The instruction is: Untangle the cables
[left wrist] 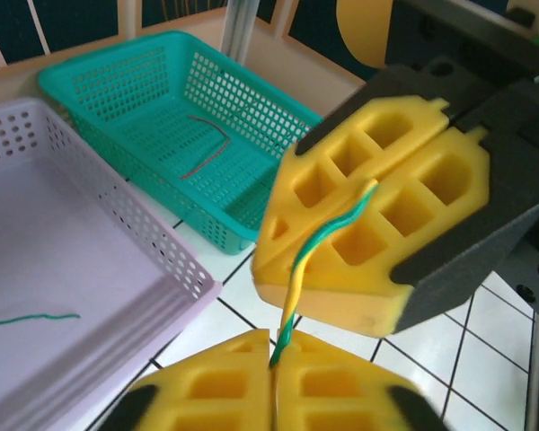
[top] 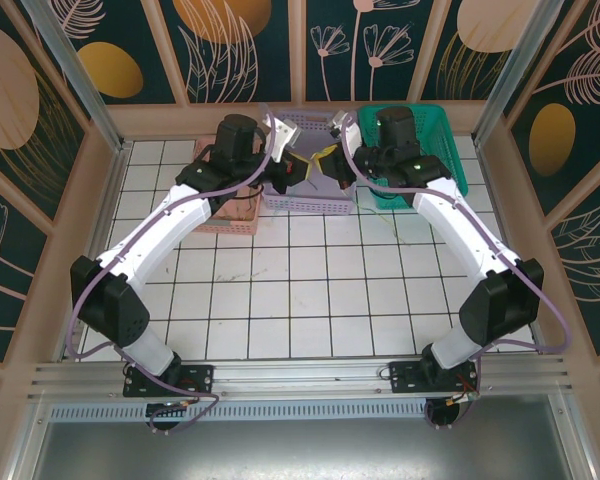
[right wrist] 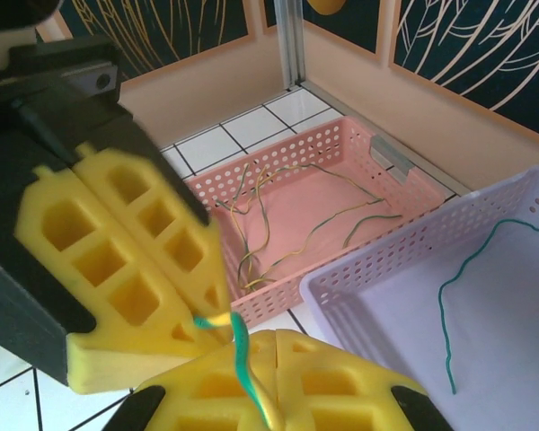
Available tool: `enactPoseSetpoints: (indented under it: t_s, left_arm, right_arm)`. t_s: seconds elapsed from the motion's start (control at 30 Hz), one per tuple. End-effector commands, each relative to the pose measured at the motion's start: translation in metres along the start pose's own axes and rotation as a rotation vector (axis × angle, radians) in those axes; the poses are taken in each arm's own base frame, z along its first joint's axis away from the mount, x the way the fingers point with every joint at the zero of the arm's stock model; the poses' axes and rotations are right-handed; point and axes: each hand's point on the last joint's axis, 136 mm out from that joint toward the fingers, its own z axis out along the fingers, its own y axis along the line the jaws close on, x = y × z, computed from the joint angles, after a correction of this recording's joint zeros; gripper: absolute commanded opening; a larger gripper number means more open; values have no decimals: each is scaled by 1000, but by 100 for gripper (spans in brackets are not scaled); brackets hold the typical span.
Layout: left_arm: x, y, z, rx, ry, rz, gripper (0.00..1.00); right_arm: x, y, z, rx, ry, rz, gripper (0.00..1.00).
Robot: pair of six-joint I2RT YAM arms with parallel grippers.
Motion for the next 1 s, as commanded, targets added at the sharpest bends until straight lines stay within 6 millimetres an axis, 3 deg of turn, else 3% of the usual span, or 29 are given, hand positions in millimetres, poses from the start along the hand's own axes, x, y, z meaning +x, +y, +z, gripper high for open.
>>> enactPoseSetpoints:
  t_s: [0.0, 0.07, 0.17, 0.2, 0.33, 0.53, 0.73, 0.97]
  left_arm:
    - [-5, 8, 8, -32, -30, -12, 0]
    - [-11, 13, 5, -68, -58, -45, 0]
    - [-19, 15, 2, -86, -83, -81, 0]
    - [-20, 14, 1, -85, -89, -90, 0]
    - [-21, 12, 0, -78, -89, -106, 0]
    - [-14, 14, 1, -89, -66, -111, 0]
    - [-8, 13, 1, -78, -62, -143, 0]
    - [-2, 8, -4, -45, -165, -314, 0]
  right_arm:
    - [-11, 8, 0, -32, -26, 2, 0]
    - [-11, 3, -1, 6, -31, 21, 4]
    - [1, -6, -1, 63, 3, 65, 34]
    - [6, -7, -1, 74, 13, 76, 39]
    - [27, -6, -3, 122, 22, 109, 48]
    - [24, -15, -10, 197, -21, 140, 36]
    - [3, -30, -16, 267, -121, 213, 1]
    - [-21, -75, -34, 416, -382, 557, 0]
